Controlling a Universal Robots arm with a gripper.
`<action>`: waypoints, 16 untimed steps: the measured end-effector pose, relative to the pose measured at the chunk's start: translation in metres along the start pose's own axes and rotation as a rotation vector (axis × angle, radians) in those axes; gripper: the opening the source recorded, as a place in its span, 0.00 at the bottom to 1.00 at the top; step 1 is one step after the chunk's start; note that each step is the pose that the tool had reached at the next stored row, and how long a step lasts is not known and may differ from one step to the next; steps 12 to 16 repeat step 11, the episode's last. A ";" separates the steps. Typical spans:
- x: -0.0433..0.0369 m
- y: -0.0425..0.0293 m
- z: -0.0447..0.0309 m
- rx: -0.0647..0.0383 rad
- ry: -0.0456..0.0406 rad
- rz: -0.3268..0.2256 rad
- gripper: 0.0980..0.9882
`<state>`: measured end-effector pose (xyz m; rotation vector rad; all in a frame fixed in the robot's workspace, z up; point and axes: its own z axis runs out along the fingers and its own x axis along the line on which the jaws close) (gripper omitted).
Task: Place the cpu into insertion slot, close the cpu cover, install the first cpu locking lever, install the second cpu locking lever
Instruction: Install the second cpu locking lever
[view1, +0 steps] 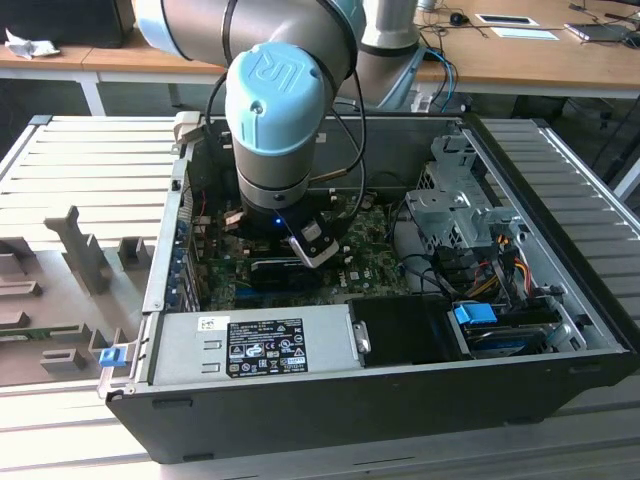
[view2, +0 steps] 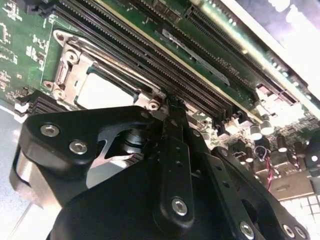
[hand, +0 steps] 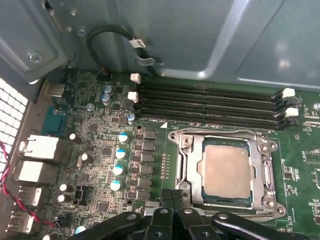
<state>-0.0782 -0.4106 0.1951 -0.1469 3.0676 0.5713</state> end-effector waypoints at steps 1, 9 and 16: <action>-0.0001 0.0018 -0.0046 0.000 0.0001 0.000 0.01; -0.0010 0.0121 -0.0313 0.000 0.0013 0.001 0.01; -0.0010 0.0121 -0.0314 0.000 0.0012 0.001 0.01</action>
